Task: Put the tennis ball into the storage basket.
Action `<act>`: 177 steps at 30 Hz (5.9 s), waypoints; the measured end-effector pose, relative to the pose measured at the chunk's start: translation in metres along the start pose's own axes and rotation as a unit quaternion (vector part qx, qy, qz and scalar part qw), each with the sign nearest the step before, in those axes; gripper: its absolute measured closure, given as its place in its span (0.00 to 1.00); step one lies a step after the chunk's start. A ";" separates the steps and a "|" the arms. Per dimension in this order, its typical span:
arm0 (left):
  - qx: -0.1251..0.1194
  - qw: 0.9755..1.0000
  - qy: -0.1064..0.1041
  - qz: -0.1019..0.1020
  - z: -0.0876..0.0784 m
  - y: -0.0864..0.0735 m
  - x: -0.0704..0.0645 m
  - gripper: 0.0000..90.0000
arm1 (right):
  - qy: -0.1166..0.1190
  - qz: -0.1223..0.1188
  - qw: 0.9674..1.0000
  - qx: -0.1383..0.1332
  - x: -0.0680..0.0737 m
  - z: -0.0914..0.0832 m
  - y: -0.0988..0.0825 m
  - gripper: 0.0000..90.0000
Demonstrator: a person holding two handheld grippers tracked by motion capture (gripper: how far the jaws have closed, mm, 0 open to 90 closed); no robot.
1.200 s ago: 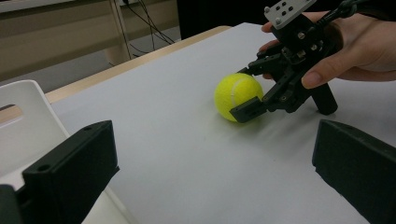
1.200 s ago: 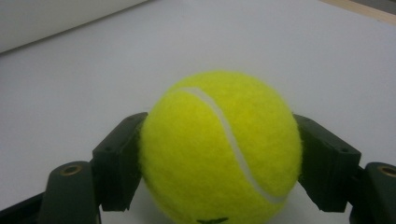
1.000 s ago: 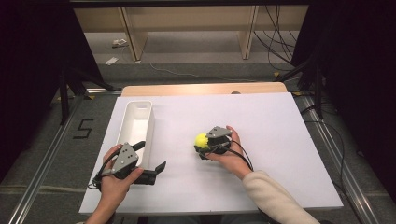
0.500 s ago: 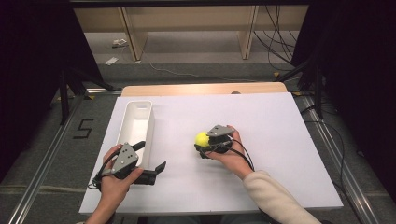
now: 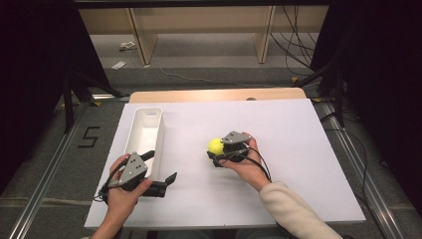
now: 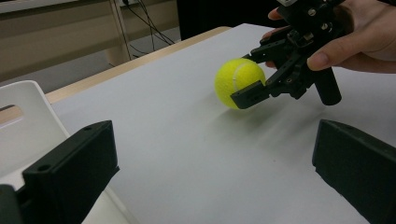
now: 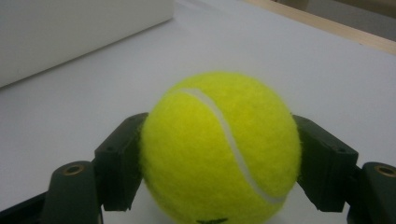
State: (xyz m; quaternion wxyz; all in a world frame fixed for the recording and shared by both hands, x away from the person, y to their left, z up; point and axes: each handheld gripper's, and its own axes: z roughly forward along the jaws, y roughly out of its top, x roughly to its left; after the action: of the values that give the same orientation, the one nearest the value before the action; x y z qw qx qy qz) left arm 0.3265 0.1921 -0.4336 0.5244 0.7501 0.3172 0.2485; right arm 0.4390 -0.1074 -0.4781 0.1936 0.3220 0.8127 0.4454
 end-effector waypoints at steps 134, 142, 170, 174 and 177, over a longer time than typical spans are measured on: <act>-0.001 1.000 -0.001 0.000 0.000 0.000 0.000 0.00 | 0.010 -0.003 0.998 -0.066 0.017 -0.013 0.044 0.30; -0.001 1.000 -0.001 0.000 0.000 0.000 0.000 0.00 | 0.012 -0.005 0.998 -0.069 0.019 -0.010 0.046 0.30; -0.002 1.000 -0.001 -0.001 -0.001 0.000 -0.001 0.00 | 0.016 -0.006 0.997 -0.075 0.026 -0.009 0.051 0.30; -0.002 1.000 -0.001 -0.001 0.000 -0.001 -0.001 0.00 | 0.017 -0.005 0.997 -0.076 0.025 -0.009 0.052 0.30; -0.002 1.000 -0.003 0.003 0.000 0.000 -0.001 0.00 | 0.013 -0.002 0.997 -0.080 0.022 -0.010 0.053 0.30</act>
State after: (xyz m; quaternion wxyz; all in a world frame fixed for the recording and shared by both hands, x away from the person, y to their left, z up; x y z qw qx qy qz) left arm 0.3260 0.1917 -0.4338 0.5263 0.7505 0.3132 0.2484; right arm 0.4357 -0.0770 -0.4279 0.2093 0.2981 0.7778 0.5122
